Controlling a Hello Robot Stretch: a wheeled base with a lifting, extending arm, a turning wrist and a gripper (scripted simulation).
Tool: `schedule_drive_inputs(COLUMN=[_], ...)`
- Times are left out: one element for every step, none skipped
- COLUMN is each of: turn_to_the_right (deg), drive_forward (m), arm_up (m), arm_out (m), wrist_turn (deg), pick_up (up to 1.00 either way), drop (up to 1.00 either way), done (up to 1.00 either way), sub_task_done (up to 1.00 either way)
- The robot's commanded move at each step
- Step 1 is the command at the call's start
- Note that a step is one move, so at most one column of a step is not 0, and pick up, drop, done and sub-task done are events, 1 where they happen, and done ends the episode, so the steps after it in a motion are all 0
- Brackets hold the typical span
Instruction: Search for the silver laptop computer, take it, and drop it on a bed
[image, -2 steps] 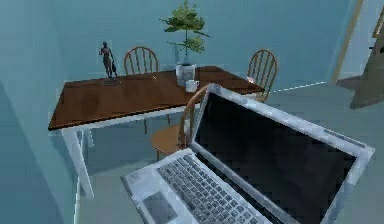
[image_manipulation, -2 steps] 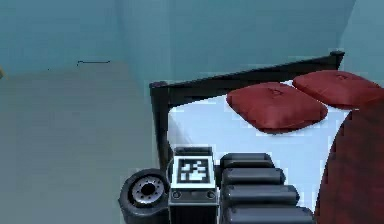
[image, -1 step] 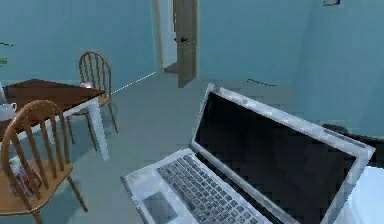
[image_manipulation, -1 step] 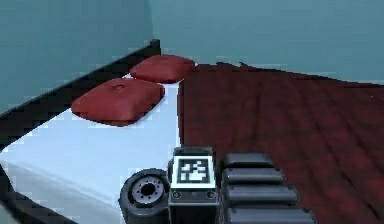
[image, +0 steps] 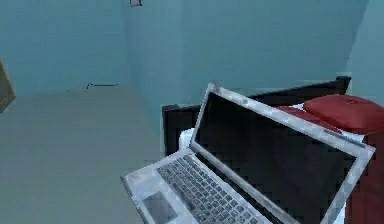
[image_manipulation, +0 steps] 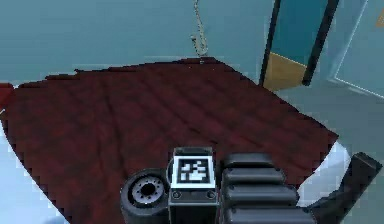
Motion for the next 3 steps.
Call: schedule_drive_inputs(turn_to_the_right=[30.0, -45.0, -45.0], drive_forward=[0.00, 0.00, 0.00], arm_up=[0.00, 0.00, 0.00], arm_out=[0.00, 0.00, 0.00], wrist_turn=[0.0, 0.0, 0.0], pick_up=[0.00, 0.00, 0.00], drop=[0.00, 0.00, 0.00], done=[0.00, 0.00, 0.00], sub_task_done=[0.00, 0.00, 0.00])
